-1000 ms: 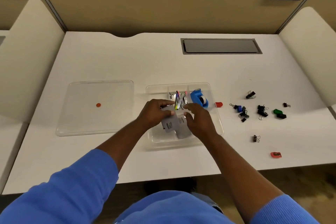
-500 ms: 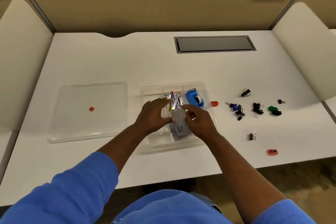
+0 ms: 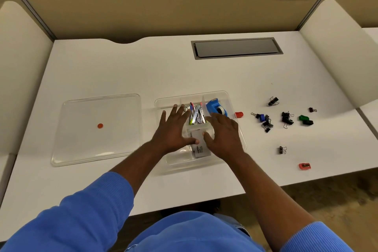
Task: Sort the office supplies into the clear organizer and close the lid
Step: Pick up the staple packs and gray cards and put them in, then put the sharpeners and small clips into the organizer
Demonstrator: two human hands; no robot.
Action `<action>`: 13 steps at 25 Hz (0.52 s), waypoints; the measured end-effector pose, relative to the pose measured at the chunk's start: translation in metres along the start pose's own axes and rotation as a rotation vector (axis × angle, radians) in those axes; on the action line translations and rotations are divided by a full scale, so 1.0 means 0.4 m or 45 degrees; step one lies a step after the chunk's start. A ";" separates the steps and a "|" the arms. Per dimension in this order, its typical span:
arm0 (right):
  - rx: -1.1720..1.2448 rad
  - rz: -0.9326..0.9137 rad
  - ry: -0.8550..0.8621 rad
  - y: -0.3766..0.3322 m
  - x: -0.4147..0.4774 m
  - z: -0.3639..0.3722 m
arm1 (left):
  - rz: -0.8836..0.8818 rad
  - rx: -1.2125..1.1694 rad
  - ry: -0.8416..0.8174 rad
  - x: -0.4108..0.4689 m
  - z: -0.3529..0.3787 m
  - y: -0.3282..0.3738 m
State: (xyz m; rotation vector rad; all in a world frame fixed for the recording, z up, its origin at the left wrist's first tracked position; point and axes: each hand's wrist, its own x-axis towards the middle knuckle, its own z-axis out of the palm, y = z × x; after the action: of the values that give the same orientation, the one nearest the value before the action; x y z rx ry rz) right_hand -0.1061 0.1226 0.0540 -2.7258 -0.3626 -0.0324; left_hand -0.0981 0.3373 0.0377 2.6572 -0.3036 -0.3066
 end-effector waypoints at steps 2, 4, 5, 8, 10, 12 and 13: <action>-0.014 -0.010 0.027 0.008 -0.007 -0.005 | 0.026 0.014 0.008 0.010 -0.005 0.011; -0.040 -0.007 0.029 0.022 -0.015 -0.010 | 0.058 0.037 -0.005 0.022 -0.008 0.030; -0.051 0.000 0.038 0.031 -0.019 -0.013 | 0.075 0.051 -0.014 0.029 -0.007 0.042; -0.044 0.041 0.049 0.071 -0.031 -0.027 | 0.104 0.066 -0.035 0.055 0.004 0.088; -0.007 0.077 0.050 0.112 -0.030 -0.043 | 0.128 0.096 -0.021 0.085 0.013 0.129; 0.010 0.091 0.067 0.166 -0.020 -0.061 | 0.150 0.119 -0.009 0.127 0.023 0.173; 0.019 0.096 0.085 0.197 -0.016 -0.071 | 0.154 0.122 -0.006 0.150 0.031 0.197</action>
State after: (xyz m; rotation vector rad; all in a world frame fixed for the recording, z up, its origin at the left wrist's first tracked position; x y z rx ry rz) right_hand -0.0912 0.0400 0.0503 -2.7133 -0.2396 -0.0994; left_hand -0.0571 0.2475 0.0529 2.7176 -0.4899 -0.2655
